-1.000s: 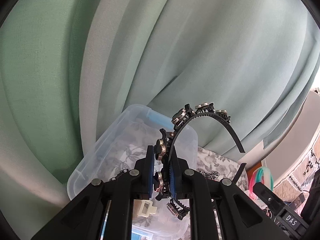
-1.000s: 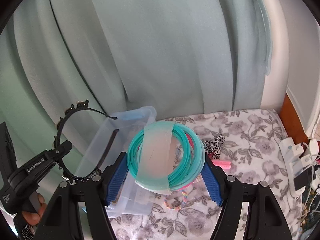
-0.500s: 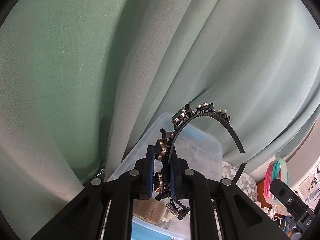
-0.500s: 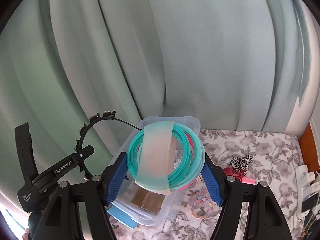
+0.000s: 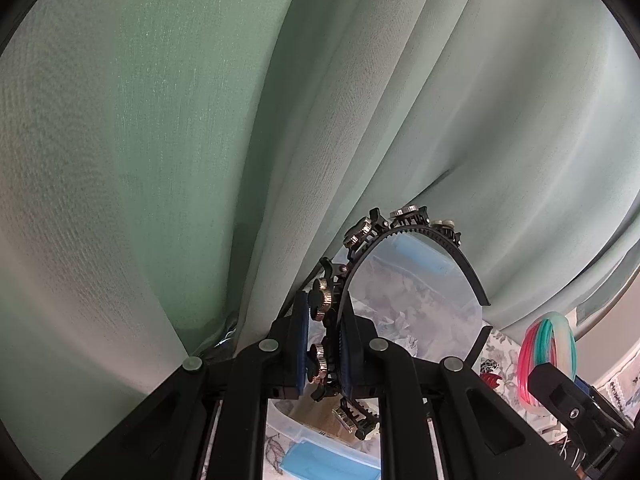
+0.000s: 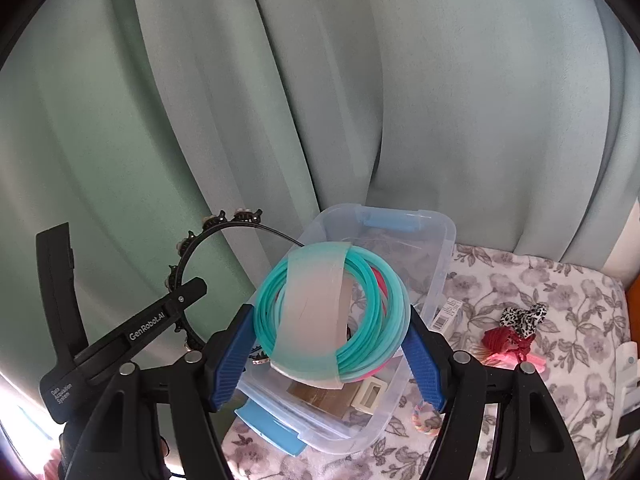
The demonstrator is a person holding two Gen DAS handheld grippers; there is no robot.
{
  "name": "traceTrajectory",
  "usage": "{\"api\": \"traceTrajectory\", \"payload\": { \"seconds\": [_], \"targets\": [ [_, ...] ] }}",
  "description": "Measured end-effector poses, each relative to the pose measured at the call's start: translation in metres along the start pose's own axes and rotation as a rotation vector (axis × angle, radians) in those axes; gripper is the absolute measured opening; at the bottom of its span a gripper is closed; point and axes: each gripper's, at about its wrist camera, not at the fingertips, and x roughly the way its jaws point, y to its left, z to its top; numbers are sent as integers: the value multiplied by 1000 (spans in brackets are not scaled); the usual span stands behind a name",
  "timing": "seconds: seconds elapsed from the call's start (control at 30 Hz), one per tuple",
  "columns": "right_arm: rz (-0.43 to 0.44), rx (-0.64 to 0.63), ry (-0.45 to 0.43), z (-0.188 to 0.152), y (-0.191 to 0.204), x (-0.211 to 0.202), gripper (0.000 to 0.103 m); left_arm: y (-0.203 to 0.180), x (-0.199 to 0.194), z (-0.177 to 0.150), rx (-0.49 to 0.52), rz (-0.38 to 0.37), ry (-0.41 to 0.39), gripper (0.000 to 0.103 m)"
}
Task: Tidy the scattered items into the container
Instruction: 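Carry the headband and teal hair ties over the clear box with both tools, then open both tools to drop the headband and hair ties into the box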
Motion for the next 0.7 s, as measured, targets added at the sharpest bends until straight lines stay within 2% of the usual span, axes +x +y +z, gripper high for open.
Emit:
{"api": "traceTrajectory", "payload": {
  "seconds": [0.3, 0.7],
  "targets": [
    [21, -2, 88, -12, 6, 24, 74, -4, 11, -11, 19, 34, 41, 14],
    [28, -16, 136, -18, 10, 39, 74, -2, 18, -17, 28, 41, 75, 15]
  ]
}}
